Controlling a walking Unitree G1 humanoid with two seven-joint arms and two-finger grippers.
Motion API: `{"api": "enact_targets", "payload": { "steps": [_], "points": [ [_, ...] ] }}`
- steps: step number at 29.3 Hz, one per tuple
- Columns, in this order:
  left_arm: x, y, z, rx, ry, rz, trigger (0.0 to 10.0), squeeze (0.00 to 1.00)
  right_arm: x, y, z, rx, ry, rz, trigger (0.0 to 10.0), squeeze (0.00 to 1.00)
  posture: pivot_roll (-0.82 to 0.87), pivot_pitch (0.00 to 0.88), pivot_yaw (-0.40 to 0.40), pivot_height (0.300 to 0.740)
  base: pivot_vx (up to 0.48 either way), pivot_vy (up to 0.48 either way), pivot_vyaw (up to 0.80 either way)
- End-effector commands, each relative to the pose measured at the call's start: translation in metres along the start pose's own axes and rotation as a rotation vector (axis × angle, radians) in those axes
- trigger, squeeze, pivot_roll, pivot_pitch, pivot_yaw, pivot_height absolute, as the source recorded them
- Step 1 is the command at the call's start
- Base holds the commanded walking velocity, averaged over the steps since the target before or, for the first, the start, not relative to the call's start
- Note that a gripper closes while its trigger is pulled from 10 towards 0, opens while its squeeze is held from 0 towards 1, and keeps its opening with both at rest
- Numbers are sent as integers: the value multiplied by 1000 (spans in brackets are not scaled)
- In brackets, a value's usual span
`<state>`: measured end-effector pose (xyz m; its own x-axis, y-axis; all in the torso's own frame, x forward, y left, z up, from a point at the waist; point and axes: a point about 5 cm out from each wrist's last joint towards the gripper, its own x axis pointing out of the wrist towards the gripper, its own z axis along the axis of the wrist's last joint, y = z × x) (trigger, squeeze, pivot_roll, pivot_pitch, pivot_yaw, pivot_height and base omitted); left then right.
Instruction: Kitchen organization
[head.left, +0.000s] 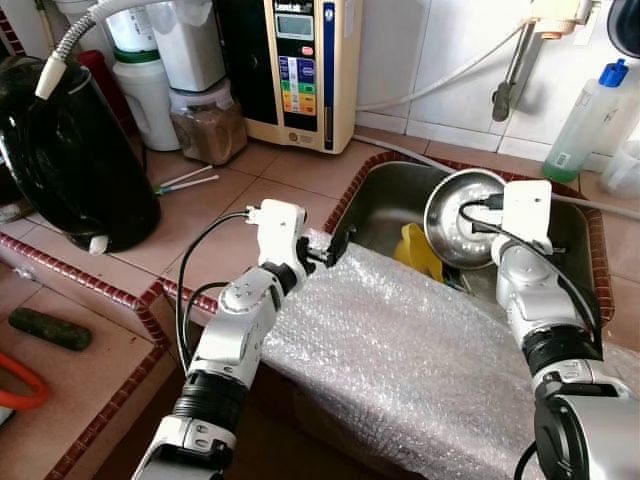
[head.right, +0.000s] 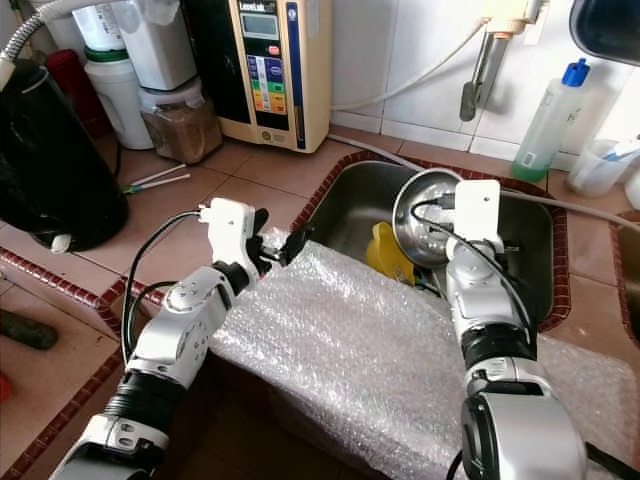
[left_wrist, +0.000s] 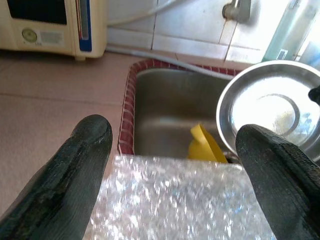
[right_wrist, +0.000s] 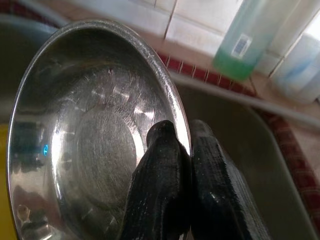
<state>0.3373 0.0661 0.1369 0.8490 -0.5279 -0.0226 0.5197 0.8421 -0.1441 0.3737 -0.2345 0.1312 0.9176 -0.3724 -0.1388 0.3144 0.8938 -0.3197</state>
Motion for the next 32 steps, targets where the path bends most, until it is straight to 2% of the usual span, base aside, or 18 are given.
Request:
{"api": "enact_targets", "payload": {
  "steps": [1, 6, 9, 10, 11, 12, 13, 14, 24, 27, 28, 29, 30, 31, 32],
  "points": [
    [-2, -1, -9, 14, 50, -13, 10000, 1000, 0, 2, -3, 6, 18, 1, 0, 0, 35, 0, 43, 740, 0, 0, 0],
    [-5, -5, -18, 32, 109, -54, 10000, 1000, -1, 2, -14, -1, 68, 13, 0, 0, 34, 0, 44, 740, 0, 0, 0],
    [-5, -6, -18, 34, 110, -53, 10000, 1000, -2, 3, -18, 1, 91, 21, 196, 0, 34, 0, 44, 740, 0, 0, 0],
    [-5, -6, -18, 34, 106, -52, 10000, 1000, -3, 5, -23, 36, 119, 40, 3725, 0, 33, 0, 45, 740, 0, 0, 0],
    [-4, -6, -17, 34, 104, -52, 10000, 1000, -3, 6, -25, 41, 127, 43, 6510, 0, 33, 0, 45, 740, 0, 0, 0],
    [-4, -6, -17, 35, 101, -50, 10000, 1000, -4, 6, -26, 49, 133, 43, 9647, 435, 33, 0, 45, 740, 0, 0, 0],
    [-4, -6, -17, 35, 101, -50, 10000, 1000, -4, 6, -26, 49, 133, 43, 9647, 435, 33, 0, 45, 740, 0, 0, 0],
    [-4, -6, -16, 36, 99, -48, 10000, 1000, -4, 7, -27, 64, 136, 46, 10000, 1000, 33, 0, 46, 740, 0, 0, 0],
    [-2, -1, -7, 53, 52, -6, 10000, 1000, -4, 10, -29, 104, 155, 64, 10000, 1000, 35, 0, 46, 740, 0, 0, 0],
    [-1, 3, -3, 66, 39, 28, 10000, 1000, -2, 8, -18, 132, 84, 46, 10000, 1000, 37, 0, 45, 740, 0, 0, 0],
    [0, 4, -3, 69, 40, 41, 10000, 878, -1, 7, -12, 117, 53, 39, 10000, 1000, 35, 0, 46, 740, 0, 0, 0],
    [0, 5, -2, 75, 35, 47, 10000, 369, -1, 7, -9, 124, 45, 40, 10000, 1000, 34, 0, 47, 740, 0, 0, 0],
    [0, 5, -2, 75, 35, 47, 10000, 369, -1, 7, -9, 124, 45, 40, 10000, 1000, 34, 0, 47, 740, 0, 0, 0],
    [0, 6, -1, 76, 33, 47, 10000, 122, 0, 7, -8, 131, 45, 41, 10000, 1000, 34, 0, 47, 740, 0, 0, 0],
    [1, 6, 0, 76, 32, 46, 10000, 16, 0, 7, -6, 131, 41, 42, 10000, 1000, 34, 0, 47, 740, 0, 0, 0]
  ]
}}
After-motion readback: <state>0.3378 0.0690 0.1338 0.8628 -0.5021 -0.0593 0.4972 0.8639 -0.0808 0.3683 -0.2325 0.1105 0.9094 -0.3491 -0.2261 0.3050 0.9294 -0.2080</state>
